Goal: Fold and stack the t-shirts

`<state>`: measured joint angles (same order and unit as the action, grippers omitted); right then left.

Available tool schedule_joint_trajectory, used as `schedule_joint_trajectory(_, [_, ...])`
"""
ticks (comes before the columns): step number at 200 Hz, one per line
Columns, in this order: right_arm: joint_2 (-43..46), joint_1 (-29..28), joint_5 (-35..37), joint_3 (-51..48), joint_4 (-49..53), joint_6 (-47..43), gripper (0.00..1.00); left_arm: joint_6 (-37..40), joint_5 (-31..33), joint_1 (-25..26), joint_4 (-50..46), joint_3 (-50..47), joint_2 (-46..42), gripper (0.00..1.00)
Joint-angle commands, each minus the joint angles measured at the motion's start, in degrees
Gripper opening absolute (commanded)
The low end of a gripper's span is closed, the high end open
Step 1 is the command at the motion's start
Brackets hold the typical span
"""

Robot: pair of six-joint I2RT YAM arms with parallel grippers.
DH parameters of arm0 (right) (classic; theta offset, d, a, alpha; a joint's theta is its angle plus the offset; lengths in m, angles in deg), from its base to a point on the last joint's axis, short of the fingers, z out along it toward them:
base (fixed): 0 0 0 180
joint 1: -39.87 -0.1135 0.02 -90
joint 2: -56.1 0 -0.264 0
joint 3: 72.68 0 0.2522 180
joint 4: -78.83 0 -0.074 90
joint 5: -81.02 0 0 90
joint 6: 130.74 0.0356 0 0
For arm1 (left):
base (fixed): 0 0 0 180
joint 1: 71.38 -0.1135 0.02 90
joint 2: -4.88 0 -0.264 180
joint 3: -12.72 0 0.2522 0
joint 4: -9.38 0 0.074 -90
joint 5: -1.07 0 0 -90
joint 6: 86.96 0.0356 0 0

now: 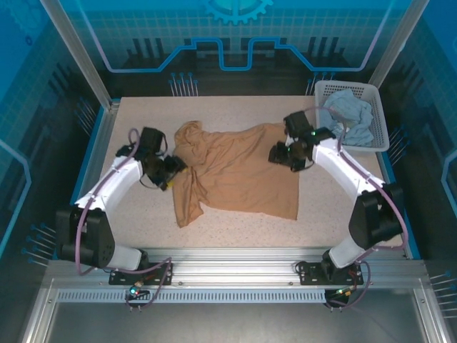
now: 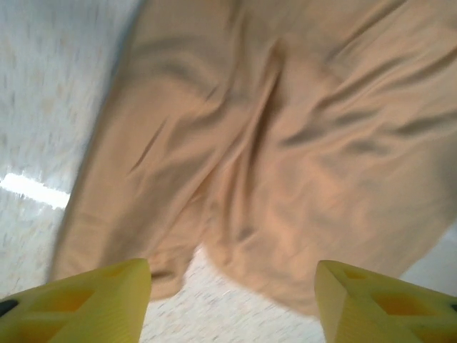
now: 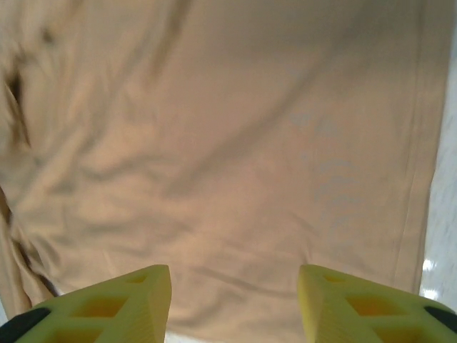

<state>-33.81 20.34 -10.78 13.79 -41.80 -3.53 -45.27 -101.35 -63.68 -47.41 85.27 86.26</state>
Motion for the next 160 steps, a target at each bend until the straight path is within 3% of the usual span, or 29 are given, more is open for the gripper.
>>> schedule_joint_trajectory(1, [0.79,0.34,-1.52,-7.39,2.03,3.22,0.5,1.82,-0.87,2.05,1.35,-2.16,1.41,0.6])
schedule_joint_trajectory(40, [0.5,1.47,-2.81,-13.81,2.5,5.33,0.51,5.03,7.98,2.84,-5.52,-1.61,9.28,0.52])
schedule_joint_trajectory(80, [-1.96,1.78,-3.3,-16.78,0.76,7.52,0.52,4.85,7.16,2.93,-0.83,-4.79,11.24,0.52])
schedule_joint_trajectory(103, [-5.89,1.91,-2.53,-15.58,0.04,7.35,0.51,5.52,7.4,2.93,1.39,-4.15,14.05,0.37])
schedule_joint_trajectory(119, [-9.62,2.28,-1.71,-13.97,0.26,6.97,0.43,5.97,10.61,2.76,0.11,-2.87,16.24,0.15])
schedule_joint_trajectory(129, [-12.38,2.8,-0.22,-12.26,2.1,6.8,0.29,6.08,12.96,2.22,-0.7,-2.56,16.6,0.0])
schedule_joint_trajectory(140, [-14.67,3.51,1.45,-10.32,4.08,6.27,0.14,6.12,15.23,1.06,-1.42,-2.61,15.77,0.0])
schedule_joint_trajectory(160, [-17.05,5.3,3.18,-8.01,6.25,4.94,0.0,6.75,16.85,-2.63,-2.1,-3.55,13.06,0.0])
